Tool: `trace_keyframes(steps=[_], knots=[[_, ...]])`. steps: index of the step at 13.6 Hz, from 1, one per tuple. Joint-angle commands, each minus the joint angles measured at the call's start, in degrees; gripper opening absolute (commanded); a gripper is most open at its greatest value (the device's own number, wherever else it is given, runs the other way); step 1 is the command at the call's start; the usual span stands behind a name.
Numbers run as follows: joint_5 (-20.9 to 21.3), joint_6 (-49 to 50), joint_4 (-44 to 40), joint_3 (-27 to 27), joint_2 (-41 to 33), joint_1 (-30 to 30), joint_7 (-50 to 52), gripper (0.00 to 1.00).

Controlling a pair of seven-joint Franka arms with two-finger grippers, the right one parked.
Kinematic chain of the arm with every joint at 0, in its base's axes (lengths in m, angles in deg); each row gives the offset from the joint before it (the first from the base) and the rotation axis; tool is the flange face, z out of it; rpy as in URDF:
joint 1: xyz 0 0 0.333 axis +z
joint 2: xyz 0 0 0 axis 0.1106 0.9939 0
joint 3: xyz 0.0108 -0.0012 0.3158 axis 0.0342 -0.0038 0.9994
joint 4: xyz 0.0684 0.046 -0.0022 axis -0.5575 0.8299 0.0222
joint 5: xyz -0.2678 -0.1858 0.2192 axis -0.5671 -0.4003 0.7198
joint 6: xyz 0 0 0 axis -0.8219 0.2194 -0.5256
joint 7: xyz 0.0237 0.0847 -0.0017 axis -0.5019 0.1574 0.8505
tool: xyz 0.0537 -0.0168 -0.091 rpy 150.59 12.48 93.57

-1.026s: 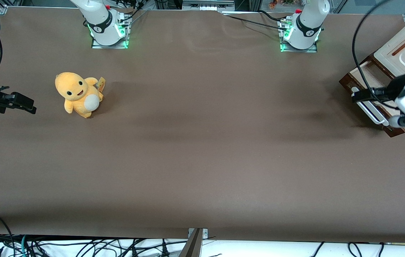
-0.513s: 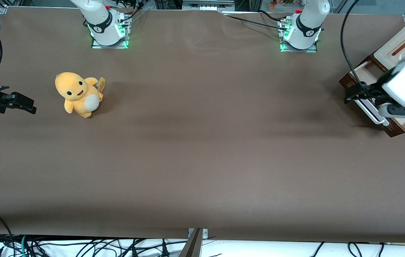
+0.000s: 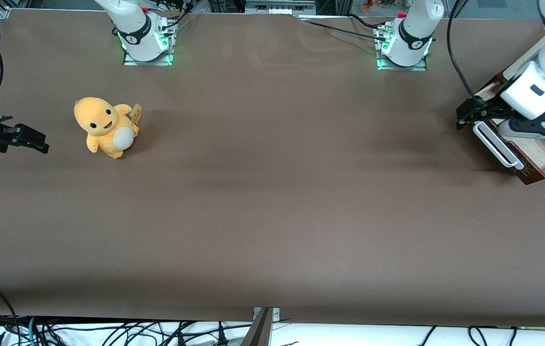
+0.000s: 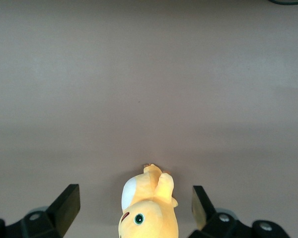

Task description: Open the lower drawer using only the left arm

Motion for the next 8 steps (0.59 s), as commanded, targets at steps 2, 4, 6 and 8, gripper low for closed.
trace_keyframes(steps=[2, 4, 6, 8], knots=[[-1.45, -0.95, 1.58, 1.86, -1.69, -0.91, -0.55, 1.00], [-1.45, 0.71, 1.14, 1.69, -1.34, -0.56, -0.55, 1.00], [-1.27, 2.21, 0.35, 1.51, -0.90, -0.39, -0.64, 1.00], [-0.83, 2.30, 0.17, 1.42, -0.90, -0.39, -0.73, 1.00]])
